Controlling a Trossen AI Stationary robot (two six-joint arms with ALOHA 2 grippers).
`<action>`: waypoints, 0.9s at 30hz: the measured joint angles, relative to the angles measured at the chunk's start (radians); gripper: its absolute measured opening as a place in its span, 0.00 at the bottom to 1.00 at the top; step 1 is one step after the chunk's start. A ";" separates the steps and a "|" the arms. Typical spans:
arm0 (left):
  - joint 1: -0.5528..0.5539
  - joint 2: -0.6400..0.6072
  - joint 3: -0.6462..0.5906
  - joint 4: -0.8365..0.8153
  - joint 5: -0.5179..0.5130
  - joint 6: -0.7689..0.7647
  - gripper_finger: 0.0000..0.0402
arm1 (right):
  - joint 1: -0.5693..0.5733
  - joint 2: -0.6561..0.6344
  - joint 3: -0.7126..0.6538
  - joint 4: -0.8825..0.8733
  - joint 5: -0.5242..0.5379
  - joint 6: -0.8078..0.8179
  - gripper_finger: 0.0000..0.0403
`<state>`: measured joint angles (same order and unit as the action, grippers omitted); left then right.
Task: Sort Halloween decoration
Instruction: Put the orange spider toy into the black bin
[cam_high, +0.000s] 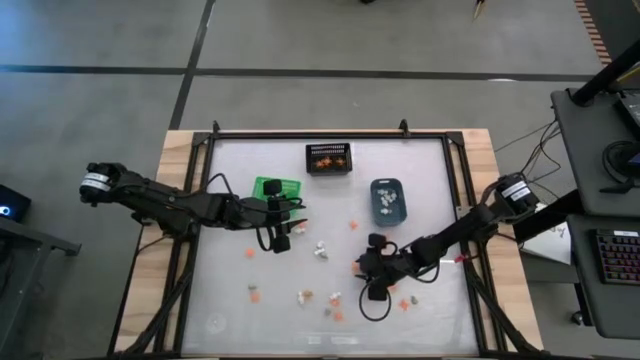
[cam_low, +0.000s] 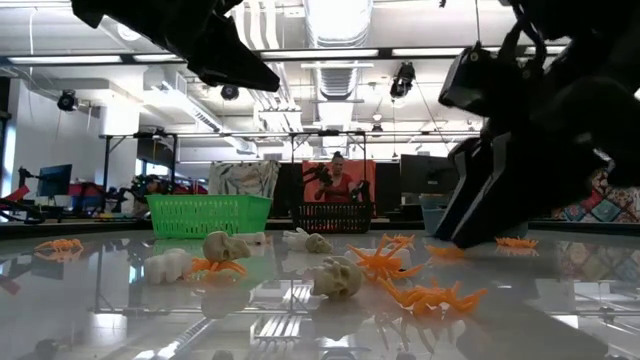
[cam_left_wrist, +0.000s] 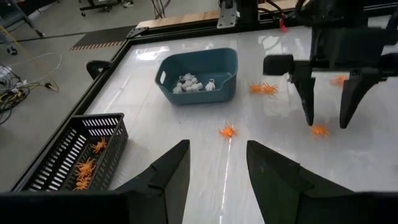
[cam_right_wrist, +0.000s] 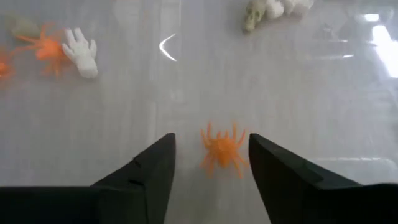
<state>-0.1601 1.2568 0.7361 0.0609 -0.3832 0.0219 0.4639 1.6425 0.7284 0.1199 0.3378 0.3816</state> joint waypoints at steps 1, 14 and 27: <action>0.000 0.000 0.000 0.000 0.000 0.000 0.35 | -0.002 0.007 0.000 0.006 0.000 0.001 0.50; 0.000 0.000 -0.017 0.007 0.000 0.000 0.35 | -0.021 0.036 -0.010 0.035 -0.014 0.021 0.47; 0.000 0.000 -0.019 0.007 0.000 0.000 0.35 | -0.026 0.029 -0.012 0.028 -0.027 0.020 0.20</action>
<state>-0.1600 1.2568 0.7174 0.0682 -0.3830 0.0216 0.4381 1.6718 0.7166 0.1482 0.3107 0.4011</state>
